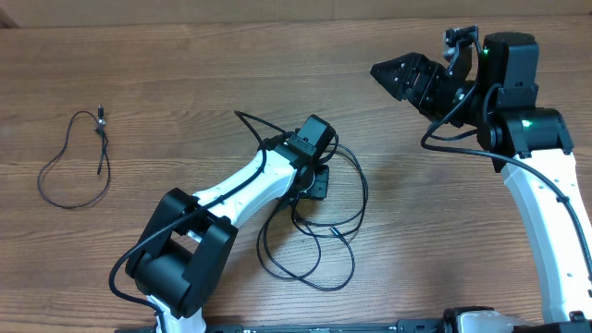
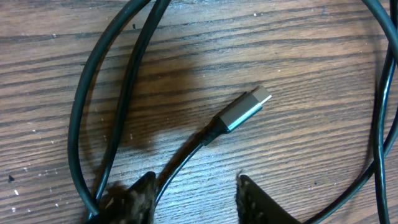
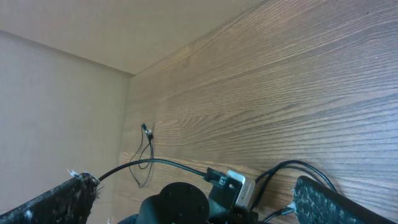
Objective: Untangle cables
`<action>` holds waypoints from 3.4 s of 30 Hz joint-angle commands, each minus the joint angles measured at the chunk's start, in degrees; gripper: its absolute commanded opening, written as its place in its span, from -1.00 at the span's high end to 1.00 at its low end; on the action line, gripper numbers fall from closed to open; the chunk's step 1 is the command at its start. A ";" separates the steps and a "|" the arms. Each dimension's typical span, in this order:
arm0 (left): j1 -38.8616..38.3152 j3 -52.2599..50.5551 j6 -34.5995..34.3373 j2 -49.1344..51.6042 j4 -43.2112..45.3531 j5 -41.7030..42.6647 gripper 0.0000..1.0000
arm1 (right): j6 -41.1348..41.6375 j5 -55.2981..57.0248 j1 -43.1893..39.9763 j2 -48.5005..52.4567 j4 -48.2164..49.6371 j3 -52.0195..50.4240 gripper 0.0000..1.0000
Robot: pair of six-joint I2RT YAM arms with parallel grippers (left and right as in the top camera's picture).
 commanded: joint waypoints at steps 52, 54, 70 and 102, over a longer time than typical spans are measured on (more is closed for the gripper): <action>-0.24 -0.66 -0.35 0.37 1.03 -1.44 0.65 | -0.24 2.80 1.73 4.33 -13.94 -2.01 -1.00; -0.24 -0.68 -0.35 0.37 1.05 -1.44 0.65 | -0.22 3.65 1.73 4.33 -14.51 -2.01 -1.00; -0.24 -0.68 -0.35 0.37 1.03 -1.46 0.64 | -0.24 5.73 1.73 4.33 -14.97 -2.01 -1.00; -0.22 -0.68 -0.35 0.37 1.05 -1.66 0.57 | -2.60 7.61 3.08 4.33 -22.47 -2.03 -1.00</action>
